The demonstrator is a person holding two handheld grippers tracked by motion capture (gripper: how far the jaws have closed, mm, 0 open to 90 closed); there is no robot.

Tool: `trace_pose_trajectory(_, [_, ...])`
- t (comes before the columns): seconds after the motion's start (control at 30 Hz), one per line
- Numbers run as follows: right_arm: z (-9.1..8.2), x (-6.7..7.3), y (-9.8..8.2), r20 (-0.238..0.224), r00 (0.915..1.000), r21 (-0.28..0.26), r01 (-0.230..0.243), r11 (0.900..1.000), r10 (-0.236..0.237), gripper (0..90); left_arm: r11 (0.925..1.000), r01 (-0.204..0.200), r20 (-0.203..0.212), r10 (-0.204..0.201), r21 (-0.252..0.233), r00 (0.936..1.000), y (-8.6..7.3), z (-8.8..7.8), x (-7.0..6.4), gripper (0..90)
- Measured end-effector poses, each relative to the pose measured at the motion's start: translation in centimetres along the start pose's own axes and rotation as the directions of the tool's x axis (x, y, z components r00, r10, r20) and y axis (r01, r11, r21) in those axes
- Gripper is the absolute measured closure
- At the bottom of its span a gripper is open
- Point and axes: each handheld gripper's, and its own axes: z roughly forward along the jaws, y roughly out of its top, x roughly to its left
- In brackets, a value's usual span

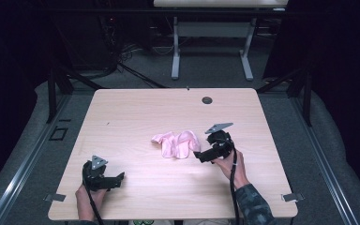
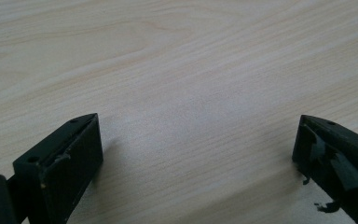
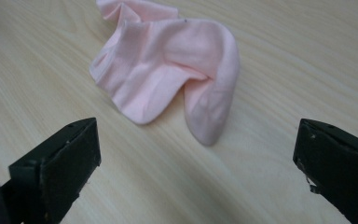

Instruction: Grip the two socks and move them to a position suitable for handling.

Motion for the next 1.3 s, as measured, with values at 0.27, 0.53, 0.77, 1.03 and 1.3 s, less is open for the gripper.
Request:
trace_pose_trajectory(0.27, [3.9, 0.7, 3.0, 0.025, 0.9995, 0.031, 0.016, 0.999, -0.017, 2.9, 1.0000, -0.001, 0.001, 0.001, -0.001, 1.0000, 0.0, 0.0, 0.0, 2.5])
trace_pose_trajectory(0.53, [6.4, 1.0, 3.3, 0.066, 0.9965, 0.060, 0.047, 0.997, -0.051, 17.4, 1.0000, -0.003, 0.002, 0.003, -0.002, 1.0000, 0.0, -0.1, 0.0, 3.0])
trace_pose_trajectory(0.77, [7.7, 1.0, 2.8, 0.086, 0.9946, 0.102, 0.048, 0.994, -0.057, 38.3, 1.0000, -0.006, 0.005, 0.006, -0.003, 1.0000, 0.0, -0.1, 0.0, 4.2])
trace_pose_trajectory(1.03, [8.2, 1.3, 2.5, 0.104, 0.9909, 0.143, 0.071, 0.987, -0.086, 53.7, 1.0000, -0.007, 0.005, 0.007, -0.004, 1.0000, 0.0, -0.1, 0.0, 4.8])
trace_pose_trajectory(1.3, [8.2, 1.2, 2.4, 0.087, 0.9936, 0.108, 0.062, 0.992, -0.071, 78.2, 1.0000, -0.004, 0.004, 0.004, -0.007, 1.0000, 0.0, 0.0, 0.0, 4.9])
